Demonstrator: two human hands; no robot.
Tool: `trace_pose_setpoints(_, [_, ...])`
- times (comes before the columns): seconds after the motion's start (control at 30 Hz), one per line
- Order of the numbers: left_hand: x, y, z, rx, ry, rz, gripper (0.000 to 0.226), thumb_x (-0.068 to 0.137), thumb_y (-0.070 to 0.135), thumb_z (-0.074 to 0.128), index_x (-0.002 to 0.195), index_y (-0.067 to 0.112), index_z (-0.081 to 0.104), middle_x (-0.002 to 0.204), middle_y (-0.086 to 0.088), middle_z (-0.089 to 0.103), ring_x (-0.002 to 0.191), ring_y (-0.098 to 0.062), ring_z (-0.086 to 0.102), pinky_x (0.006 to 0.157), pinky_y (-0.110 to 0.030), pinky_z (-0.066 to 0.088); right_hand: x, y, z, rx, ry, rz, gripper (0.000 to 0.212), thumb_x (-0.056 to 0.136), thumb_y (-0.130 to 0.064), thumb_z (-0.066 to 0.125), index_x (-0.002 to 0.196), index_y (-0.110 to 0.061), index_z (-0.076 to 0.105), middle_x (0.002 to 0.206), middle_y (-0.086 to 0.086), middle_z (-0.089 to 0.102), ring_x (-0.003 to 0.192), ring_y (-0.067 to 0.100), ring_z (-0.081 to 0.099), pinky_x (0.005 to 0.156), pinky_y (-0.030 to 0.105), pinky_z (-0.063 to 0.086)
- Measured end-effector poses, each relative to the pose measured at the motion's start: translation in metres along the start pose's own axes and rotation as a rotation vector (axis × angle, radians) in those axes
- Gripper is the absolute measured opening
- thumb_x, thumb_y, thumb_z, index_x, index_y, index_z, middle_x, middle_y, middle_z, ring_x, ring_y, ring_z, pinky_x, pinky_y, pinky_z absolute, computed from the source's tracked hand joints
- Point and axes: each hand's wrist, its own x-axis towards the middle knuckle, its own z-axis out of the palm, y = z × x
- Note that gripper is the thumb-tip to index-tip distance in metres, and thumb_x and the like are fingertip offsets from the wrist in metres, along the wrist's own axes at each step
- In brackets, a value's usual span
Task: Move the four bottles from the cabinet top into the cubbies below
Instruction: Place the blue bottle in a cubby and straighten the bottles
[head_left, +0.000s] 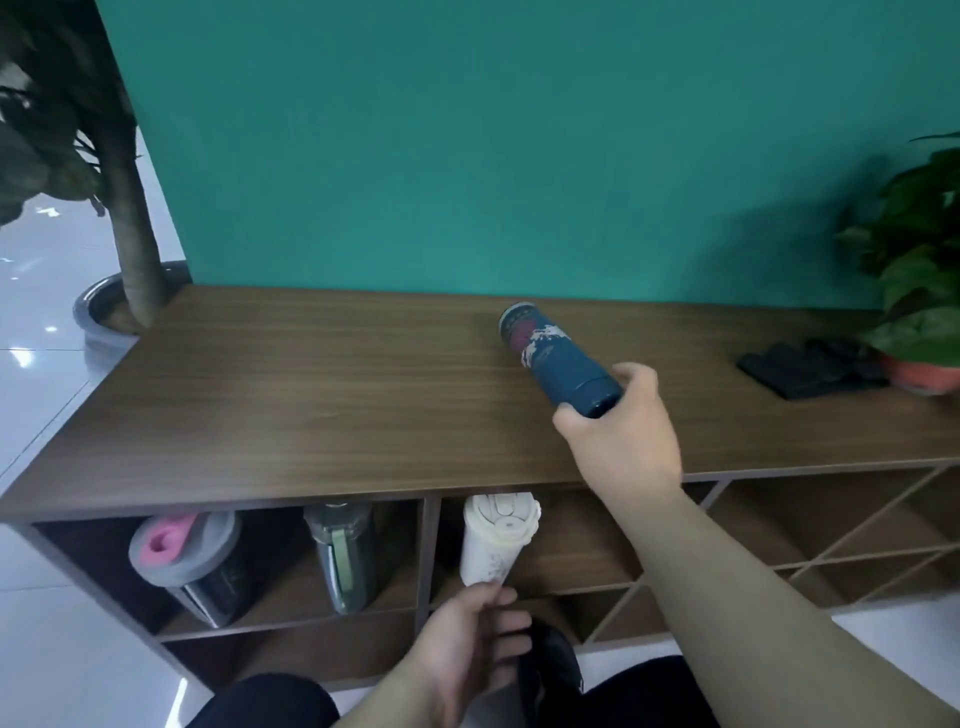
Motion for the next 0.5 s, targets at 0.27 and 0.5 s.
trace_pose_setpoints(0.27, [-0.006,-0.001,0.023,-0.191,-0.09,0.065,0.057,0.098,0.052,0.036,0.124,0.01,0.065,0.12,-0.018,0.073,0.11,-0.037,0.066,0.091,-0.047,0.048,-0.09,0.017,-0.112,0.478,0.362,-0.122,0.069,0.074,-0.016,0.082,0.123,-0.041,0.04,0.096,-0.022,0.067,0.087,-0.005,0.068,0.08,0.018,0.053])
trace_pose_setpoints(0.5, [0.018,-0.024,0.069,-0.222,-0.202,-0.155,0.09,0.086,0.079,0.03,0.131,0.009,0.065,0.125,-0.024,0.07,0.115,-0.043,0.066,0.092,-0.051,0.053,-0.091,0.086,-0.08,0.097,-0.023,-0.054,0.093,0.058,-0.034,0.09,0.135,-0.046,0.038,0.108,-0.034,0.055,0.107,0.001,0.06,0.092,0.024,0.047])
